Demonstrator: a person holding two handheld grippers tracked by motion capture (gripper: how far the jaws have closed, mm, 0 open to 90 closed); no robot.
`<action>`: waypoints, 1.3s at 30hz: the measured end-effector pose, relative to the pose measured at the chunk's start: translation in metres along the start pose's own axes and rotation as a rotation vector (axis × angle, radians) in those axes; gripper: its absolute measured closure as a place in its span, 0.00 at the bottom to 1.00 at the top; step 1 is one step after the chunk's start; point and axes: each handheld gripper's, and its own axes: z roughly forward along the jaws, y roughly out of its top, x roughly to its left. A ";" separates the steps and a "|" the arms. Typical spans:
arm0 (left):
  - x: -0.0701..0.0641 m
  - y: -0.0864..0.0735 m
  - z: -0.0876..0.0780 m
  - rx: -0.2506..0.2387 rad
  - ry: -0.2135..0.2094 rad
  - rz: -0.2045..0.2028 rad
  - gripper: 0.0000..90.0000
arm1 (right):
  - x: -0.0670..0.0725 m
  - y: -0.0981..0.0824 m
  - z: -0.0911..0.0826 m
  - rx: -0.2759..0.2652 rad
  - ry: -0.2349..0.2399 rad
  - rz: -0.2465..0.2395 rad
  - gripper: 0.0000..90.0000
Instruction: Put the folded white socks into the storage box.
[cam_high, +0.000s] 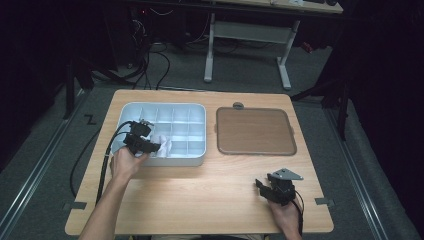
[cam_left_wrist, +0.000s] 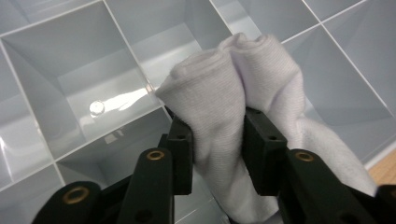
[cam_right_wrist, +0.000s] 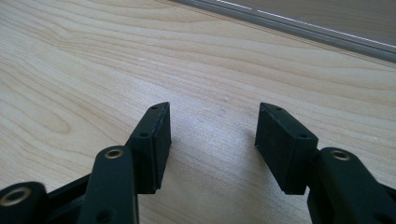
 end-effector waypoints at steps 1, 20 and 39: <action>0.001 0.000 -0.001 -0.004 0.000 -0.002 0.67 | 0.000 0.000 0.000 0.000 -0.001 0.001 0.51; 0.003 0.012 -0.018 -0.090 -0.045 -0.070 0.46 | 0.000 0.000 0.000 0.000 0.000 -0.001 0.51; -0.014 0.013 -0.024 -0.166 -0.090 -0.101 0.78 | 0.001 0.000 0.000 0.002 -0.005 -0.002 0.51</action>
